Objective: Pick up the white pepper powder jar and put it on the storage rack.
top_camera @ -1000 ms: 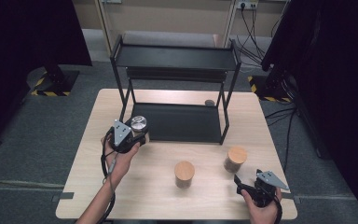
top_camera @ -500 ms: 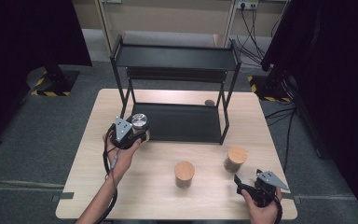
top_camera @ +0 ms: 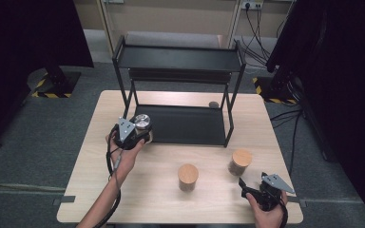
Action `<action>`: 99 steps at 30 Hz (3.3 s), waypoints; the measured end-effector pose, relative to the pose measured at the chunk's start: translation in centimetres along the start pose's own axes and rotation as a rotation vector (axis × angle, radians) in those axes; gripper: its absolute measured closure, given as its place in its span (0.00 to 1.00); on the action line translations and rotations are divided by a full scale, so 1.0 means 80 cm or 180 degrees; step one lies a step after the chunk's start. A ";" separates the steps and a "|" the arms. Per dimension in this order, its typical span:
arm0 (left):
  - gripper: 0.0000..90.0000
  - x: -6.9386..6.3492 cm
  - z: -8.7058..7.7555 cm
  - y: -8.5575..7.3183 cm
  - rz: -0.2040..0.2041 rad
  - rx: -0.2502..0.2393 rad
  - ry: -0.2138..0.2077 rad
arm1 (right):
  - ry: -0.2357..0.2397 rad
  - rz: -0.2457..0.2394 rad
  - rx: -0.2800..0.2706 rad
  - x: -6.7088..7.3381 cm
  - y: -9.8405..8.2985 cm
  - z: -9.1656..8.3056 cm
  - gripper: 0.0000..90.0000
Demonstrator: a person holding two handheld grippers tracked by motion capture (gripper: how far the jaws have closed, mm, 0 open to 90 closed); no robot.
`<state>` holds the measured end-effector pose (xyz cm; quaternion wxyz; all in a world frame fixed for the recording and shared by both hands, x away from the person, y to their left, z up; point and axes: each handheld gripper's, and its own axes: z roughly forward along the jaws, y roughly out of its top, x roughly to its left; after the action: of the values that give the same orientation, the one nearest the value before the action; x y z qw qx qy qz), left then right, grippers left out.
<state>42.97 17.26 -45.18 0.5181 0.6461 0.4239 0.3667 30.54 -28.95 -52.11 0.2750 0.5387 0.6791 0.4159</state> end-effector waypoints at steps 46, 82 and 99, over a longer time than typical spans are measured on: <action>0.39 0.006 0.032 0.012 -0.0019 0.0049 0.0134 | 0.0013 0.0013 -0.0003 -0.001 0.000 0.000 0.04; 0.39 0.011 0.066 0.016 -0.0018 0.0086 0.0234 | 0.0018 0.0002 0.0001 0.000 0.000 0.000 0.04; 0.39 0.011 0.086 0.011 -0.0007 0.0165 0.0248 | 0.0027 0.0004 -0.0004 0.000 0.000 0.000 0.04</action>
<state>49.69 15.54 -45.65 0.4847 0.6440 0.4539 0.3799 30.53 -28.99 -52.12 0.2723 0.5372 0.6796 0.4188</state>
